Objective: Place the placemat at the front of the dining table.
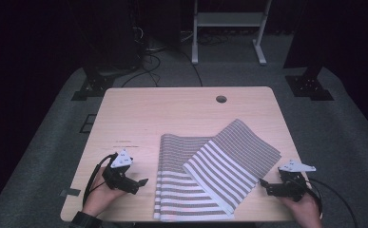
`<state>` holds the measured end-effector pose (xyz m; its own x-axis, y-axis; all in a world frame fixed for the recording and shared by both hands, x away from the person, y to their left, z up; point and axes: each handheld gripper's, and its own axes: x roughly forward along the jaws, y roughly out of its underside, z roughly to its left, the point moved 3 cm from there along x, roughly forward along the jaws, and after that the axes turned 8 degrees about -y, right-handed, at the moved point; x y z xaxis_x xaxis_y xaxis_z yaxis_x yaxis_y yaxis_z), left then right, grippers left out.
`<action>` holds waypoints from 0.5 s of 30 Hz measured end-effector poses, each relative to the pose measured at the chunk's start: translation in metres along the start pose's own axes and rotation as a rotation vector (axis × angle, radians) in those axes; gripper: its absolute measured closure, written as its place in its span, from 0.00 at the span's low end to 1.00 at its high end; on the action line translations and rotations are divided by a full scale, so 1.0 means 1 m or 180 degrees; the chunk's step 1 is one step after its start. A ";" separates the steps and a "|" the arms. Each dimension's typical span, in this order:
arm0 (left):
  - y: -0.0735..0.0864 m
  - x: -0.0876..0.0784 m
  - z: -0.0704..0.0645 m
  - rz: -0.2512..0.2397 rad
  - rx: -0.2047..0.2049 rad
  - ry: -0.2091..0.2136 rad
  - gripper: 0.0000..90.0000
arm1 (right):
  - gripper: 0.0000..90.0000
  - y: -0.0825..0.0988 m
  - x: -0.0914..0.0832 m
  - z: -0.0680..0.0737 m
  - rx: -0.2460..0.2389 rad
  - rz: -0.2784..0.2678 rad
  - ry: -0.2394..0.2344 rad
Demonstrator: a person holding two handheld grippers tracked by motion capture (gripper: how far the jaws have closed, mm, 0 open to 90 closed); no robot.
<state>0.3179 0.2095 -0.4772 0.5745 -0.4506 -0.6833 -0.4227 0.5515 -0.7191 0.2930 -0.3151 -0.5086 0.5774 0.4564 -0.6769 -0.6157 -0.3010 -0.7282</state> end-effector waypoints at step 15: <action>0.027 0.013 0.006 0.0071 -0.0047 0.0013 0.00 | 0.10 0.000 -0.001 -0.002 -0.0027 0.0020 -0.0017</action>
<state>0.3179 0.2229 -0.5045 0.5622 -0.4412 -0.6995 -0.4457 0.5509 -0.7056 0.2930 -0.3174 -0.5080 0.5708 0.4589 -0.6809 -0.6147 -0.3111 -0.7249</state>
